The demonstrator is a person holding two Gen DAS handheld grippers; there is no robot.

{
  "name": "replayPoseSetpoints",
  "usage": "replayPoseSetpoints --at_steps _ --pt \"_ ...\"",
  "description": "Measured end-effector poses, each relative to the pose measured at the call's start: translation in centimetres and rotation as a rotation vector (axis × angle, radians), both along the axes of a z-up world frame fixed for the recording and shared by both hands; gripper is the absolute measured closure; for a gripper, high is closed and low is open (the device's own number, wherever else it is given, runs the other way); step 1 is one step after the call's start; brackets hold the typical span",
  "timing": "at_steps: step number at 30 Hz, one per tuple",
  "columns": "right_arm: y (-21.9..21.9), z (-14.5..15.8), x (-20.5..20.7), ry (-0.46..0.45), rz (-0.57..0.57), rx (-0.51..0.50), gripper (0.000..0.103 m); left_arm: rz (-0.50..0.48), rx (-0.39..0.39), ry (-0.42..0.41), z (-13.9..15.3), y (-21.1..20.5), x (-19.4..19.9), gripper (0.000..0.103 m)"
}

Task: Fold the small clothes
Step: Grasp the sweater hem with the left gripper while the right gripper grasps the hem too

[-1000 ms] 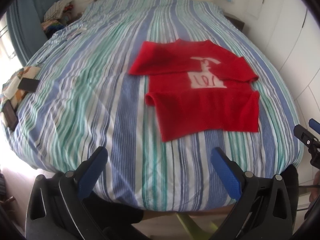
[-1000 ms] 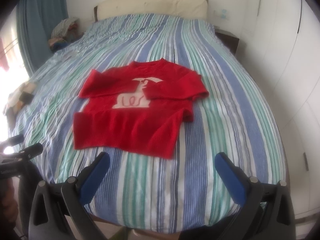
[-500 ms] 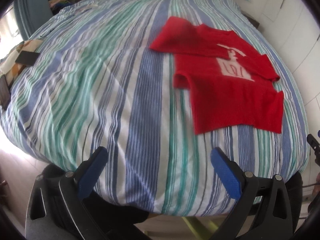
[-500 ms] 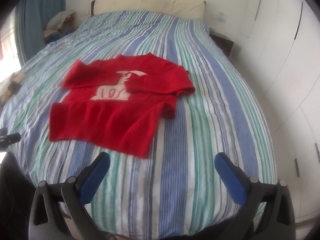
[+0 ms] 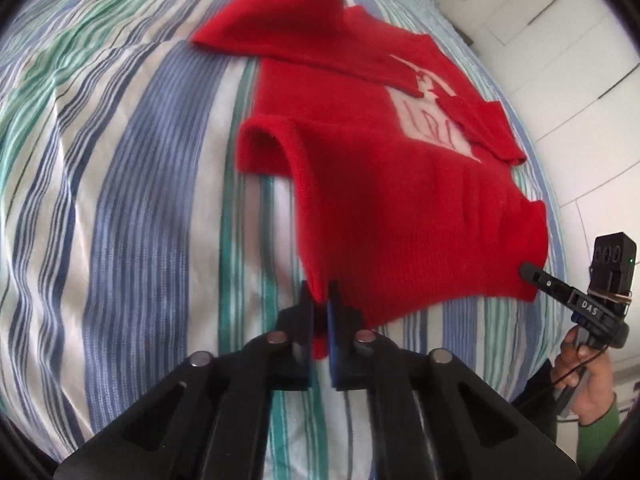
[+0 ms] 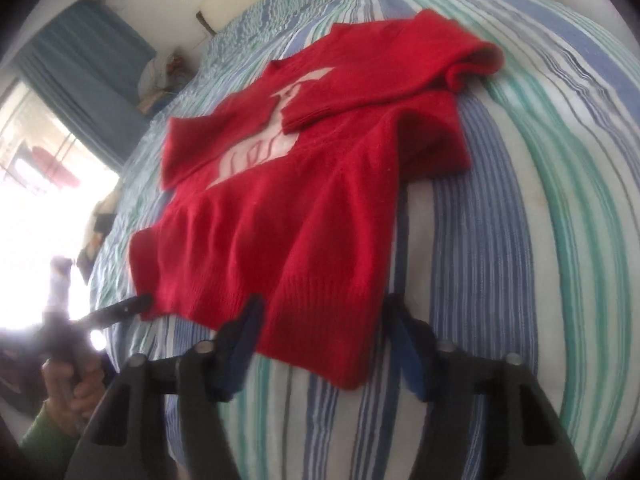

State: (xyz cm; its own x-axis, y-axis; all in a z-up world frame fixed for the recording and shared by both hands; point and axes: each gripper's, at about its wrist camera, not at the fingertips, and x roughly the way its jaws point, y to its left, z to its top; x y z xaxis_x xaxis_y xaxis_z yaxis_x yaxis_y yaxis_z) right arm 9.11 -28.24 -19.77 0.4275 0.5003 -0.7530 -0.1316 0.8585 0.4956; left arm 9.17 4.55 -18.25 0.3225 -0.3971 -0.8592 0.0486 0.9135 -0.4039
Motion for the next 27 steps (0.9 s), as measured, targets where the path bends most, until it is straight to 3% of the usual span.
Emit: replayPoseSetpoints --at_steps 1,5,9,12,15,17,23,27 --pt "-0.2 0.3 -0.2 0.007 0.018 0.017 0.097 -0.005 -0.004 -0.012 0.7 0.3 -0.5 0.101" --pt "-1.2 4.2 -3.4 0.007 0.088 0.005 0.097 -0.07 -0.037 -0.033 4.2 2.0 -4.1 0.101" --pt "-2.5 6.5 -6.8 0.089 0.093 0.027 0.097 -0.144 0.071 -0.013 5.6 2.1 -7.5 0.101" --pt "-2.3 5.3 -8.2 0.17 0.071 0.002 0.098 -0.144 0.177 0.02 3.7 1.3 -7.9 0.101" --pt "-2.4 1.9 -8.1 0.251 0.017 -0.087 0.098 -0.119 0.214 0.062 1.6 0.8 -7.5 0.101" --pt "-2.6 -0.2 -7.7 0.29 -0.037 -0.094 0.099 -0.115 0.248 0.054 1.2 0.3 -7.4 0.101" --pt "-1.6 -1.2 -7.2 0.277 -0.075 -0.165 0.1 -0.059 0.205 0.086 -0.1 1.0 -6.8 0.101" --pt "-0.8 -1.6 -7.1 0.272 -0.079 -0.19 0.1 -0.053 0.218 0.085 -0.4 0.8 -6.8 0.101"
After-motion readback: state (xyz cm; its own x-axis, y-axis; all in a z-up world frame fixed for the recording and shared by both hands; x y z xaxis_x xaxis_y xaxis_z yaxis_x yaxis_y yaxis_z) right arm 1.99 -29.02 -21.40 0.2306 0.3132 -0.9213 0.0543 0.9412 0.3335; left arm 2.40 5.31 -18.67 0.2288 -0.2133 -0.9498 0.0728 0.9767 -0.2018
